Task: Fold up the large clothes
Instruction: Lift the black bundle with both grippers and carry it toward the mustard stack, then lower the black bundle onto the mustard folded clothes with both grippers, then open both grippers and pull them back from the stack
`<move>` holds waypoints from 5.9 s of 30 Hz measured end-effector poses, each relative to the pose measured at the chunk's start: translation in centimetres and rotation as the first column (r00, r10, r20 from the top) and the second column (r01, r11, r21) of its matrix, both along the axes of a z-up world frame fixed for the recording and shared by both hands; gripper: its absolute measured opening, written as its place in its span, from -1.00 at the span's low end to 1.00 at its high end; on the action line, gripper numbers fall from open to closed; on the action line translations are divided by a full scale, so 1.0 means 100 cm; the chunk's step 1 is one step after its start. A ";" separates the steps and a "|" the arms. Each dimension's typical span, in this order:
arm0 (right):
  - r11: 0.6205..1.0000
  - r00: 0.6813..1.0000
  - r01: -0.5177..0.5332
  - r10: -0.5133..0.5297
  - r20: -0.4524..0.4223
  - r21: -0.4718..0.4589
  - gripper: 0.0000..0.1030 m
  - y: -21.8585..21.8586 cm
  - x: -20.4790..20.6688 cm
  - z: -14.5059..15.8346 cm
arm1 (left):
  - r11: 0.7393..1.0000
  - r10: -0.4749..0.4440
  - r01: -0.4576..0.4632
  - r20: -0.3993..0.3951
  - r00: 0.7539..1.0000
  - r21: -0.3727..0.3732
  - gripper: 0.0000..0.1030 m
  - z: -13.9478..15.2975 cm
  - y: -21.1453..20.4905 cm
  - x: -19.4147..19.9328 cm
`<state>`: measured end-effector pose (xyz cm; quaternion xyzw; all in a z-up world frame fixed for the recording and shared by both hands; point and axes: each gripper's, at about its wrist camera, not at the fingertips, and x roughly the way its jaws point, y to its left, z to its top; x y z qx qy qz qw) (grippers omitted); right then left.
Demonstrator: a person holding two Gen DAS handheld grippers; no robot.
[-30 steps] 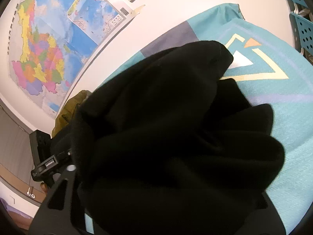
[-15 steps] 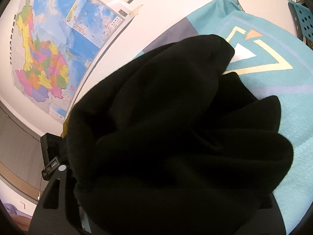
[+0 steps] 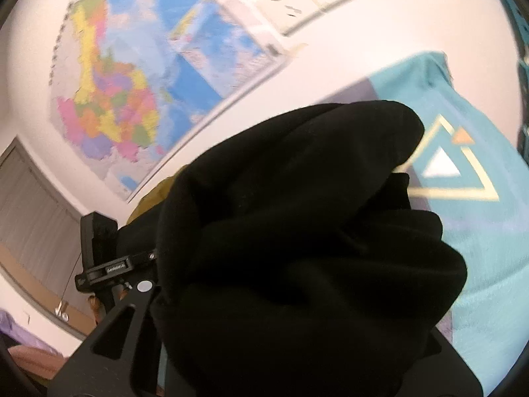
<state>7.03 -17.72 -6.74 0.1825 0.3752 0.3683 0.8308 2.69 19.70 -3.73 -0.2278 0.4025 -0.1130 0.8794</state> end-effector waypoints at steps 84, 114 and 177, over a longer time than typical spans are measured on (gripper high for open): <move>0.850 0.868 -0.495 0.493 0.058 0.181 -0.33 0.411 0.029 0.026 | 0.761 0.622 -0.640 0.162 0.766 0.108 -0.03 0.060 0.425 -0.118; 0.896 0.897 -0.421 0.434 0.080 -0.140 0.31 0.397 0.014 0.044 | 0.564 0.671 -0.680 0.220 0.708 0.468 0.51 0.090 0.367 -0.146; 0.867 0.829 -0.404 0.482 0.284 -0.292 0.45 0.433 -0.023 0.053 | 0.601 0.562 -0.622 0.287 0.776 0.503 0.87 0.105 0.279 -0.125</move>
